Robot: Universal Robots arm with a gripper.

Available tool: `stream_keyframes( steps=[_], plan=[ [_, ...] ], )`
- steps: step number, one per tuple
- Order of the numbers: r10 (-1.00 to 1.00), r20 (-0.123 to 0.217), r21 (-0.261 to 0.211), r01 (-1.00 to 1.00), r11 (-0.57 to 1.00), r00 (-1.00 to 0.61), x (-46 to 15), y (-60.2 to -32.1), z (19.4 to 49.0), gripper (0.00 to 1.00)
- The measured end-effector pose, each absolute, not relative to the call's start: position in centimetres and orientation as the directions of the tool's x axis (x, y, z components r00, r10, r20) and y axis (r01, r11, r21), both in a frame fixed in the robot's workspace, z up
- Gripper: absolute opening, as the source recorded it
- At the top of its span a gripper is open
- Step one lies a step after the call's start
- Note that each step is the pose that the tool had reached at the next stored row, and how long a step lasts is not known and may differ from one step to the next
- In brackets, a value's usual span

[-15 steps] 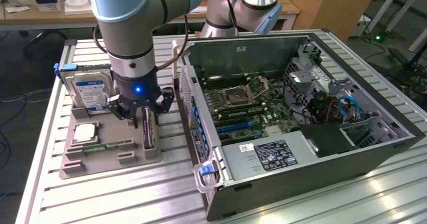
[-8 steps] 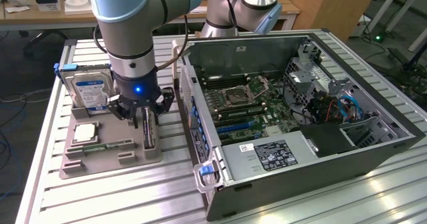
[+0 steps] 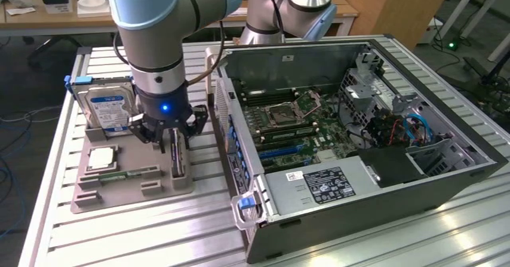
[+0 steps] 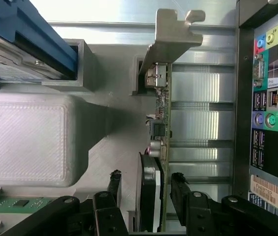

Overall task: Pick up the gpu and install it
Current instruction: 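Pick up the gpu and move the gpu toward the slot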

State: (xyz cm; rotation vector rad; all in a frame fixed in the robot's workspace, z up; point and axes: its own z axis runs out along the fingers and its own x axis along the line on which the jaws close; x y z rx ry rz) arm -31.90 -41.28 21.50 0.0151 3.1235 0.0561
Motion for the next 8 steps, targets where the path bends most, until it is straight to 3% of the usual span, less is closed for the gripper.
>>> stream_keyframes(
  steps=[8],
  plan=[
    [0.014, -0.017, 0.036, 0.014, 0.999, -1.0, -31.9, -41.28, 21.36, 0.52]
  ],
)
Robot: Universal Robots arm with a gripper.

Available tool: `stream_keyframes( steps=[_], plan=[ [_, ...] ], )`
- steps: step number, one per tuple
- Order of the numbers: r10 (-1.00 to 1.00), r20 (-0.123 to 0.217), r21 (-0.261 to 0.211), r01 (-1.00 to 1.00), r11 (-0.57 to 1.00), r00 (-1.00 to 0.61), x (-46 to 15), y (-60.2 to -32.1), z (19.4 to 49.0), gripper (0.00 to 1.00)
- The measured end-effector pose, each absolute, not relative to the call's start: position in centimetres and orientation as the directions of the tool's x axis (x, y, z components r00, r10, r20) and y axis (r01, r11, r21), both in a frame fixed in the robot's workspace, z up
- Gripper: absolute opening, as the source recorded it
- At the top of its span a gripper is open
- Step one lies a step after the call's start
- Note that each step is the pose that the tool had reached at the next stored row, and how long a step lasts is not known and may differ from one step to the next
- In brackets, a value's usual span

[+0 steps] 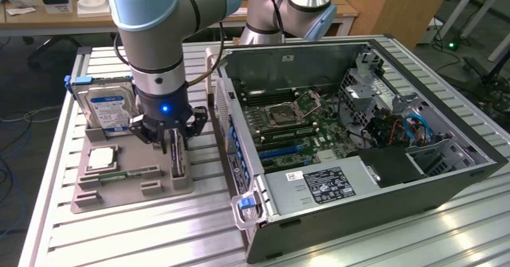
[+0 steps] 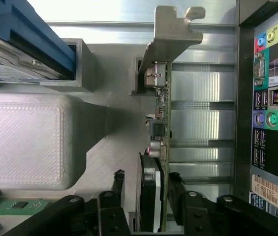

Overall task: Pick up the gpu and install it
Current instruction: 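Pick up the gpu and move the gpu toward the slot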

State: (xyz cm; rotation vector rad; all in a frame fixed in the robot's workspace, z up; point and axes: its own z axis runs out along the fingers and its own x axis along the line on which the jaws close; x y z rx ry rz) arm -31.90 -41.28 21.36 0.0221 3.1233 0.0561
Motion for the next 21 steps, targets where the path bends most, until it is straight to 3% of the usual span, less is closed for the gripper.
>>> stream_keyframes(
  steps=[3, 15, 17, 18, 21],
  plan=[
    [0.014, -0.017, 0.036, 0.014, 0.999, -1.0, -31.9, -41.28, 21.36, 0.39],
    [0.021, -0.017, 0.036, 0.021, 0.999, -1.0, -31.9, -41.28, 21.15, 0.39],
    [0.021, -0.018, 0.036, 0.02, 0.999, -1.0, -31.9, -41.28, 21.15, 0.37],
    [0.021, -0.017, 0.036, 0.02, 0.999, -1.0, -31.9, -41.28, 21.15, 0.3],
    [0.021, -0.017, 0.036, 0.021, 0.999, -1.0, -31.9, -41.28, 21.15, 0.3]
  ],
)
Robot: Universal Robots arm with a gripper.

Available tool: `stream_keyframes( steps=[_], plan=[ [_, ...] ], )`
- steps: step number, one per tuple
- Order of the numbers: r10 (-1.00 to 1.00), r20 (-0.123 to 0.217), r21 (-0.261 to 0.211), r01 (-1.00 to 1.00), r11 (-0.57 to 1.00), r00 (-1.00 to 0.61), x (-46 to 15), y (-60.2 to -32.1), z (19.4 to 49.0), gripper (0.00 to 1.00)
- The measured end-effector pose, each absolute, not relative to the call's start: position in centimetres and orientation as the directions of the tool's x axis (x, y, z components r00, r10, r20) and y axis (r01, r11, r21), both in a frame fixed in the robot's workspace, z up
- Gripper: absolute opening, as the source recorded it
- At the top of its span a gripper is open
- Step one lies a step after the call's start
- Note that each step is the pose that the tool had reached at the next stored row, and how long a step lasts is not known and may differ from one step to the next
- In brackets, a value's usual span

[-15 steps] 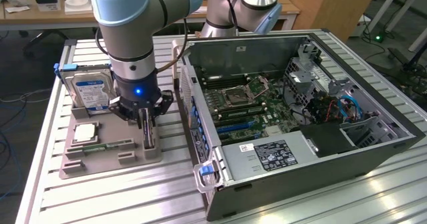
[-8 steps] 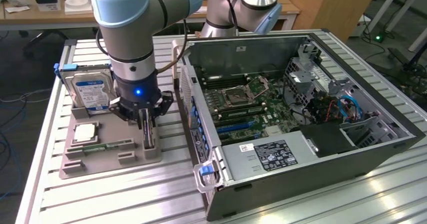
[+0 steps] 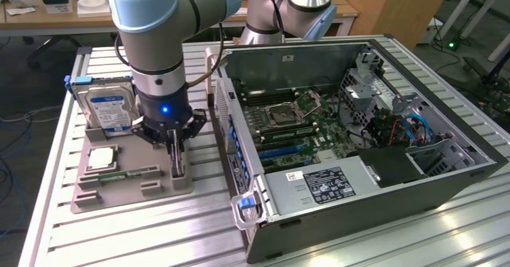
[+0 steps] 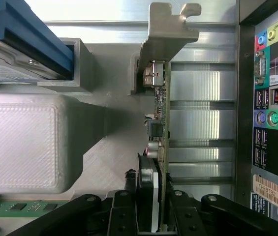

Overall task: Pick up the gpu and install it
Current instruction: 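Pick up the gpu and move the gpu toward the slot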

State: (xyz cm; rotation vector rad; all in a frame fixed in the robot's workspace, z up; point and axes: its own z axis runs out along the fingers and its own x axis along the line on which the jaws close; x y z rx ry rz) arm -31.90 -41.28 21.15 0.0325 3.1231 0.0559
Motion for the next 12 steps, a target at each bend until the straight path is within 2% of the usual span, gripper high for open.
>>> stream_keyframes(
  steps=[12],
  plan=[
    [0.021, -0.017, 0.036, 0.02, 0.999, -1.0, -31.9, -41.28, 21.15, 0.28]
  ],
)
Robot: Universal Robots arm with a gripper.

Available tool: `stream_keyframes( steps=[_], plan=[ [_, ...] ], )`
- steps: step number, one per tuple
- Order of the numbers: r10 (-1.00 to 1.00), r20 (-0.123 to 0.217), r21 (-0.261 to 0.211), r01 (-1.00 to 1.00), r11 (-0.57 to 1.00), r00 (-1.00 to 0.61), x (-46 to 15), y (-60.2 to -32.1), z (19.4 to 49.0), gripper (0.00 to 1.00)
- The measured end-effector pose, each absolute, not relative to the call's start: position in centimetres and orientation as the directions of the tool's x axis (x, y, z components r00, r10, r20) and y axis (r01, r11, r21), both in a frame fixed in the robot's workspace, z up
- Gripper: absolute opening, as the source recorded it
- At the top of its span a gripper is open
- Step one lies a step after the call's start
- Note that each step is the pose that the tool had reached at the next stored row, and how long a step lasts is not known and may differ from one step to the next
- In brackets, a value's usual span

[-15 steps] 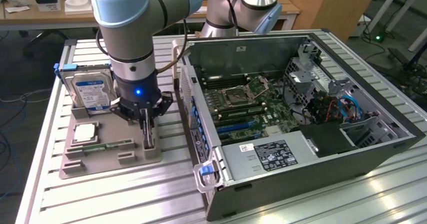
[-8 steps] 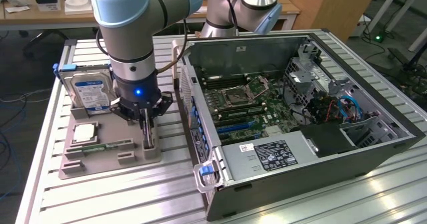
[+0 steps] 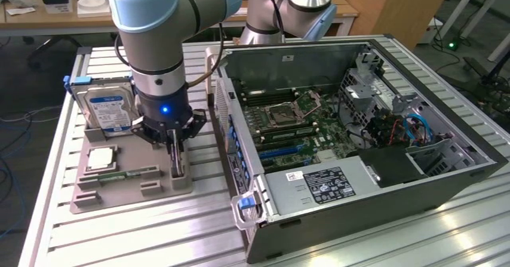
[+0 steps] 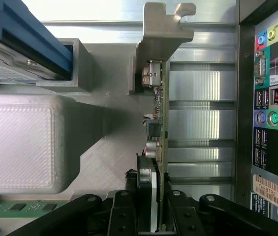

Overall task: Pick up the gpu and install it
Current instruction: 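Pick up the gpu and move the gpu toward the slot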

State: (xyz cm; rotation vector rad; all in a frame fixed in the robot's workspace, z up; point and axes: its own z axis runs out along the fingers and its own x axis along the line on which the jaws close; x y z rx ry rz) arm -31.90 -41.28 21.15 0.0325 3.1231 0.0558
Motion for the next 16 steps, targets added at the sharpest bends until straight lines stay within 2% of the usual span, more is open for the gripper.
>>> stream_keyframes(
  steps=[10, 16],
  plan=[
    [0.021, -0.018, 0.037, 0.021, 0.999, -1.0, -31.9, -41.3, 21.3, 0.28],
    [0.021, -0.017, 0.038, 0.021, 0.999, -1.0, -31.9, -41.3, 22.9, 0.28]
  ],
)
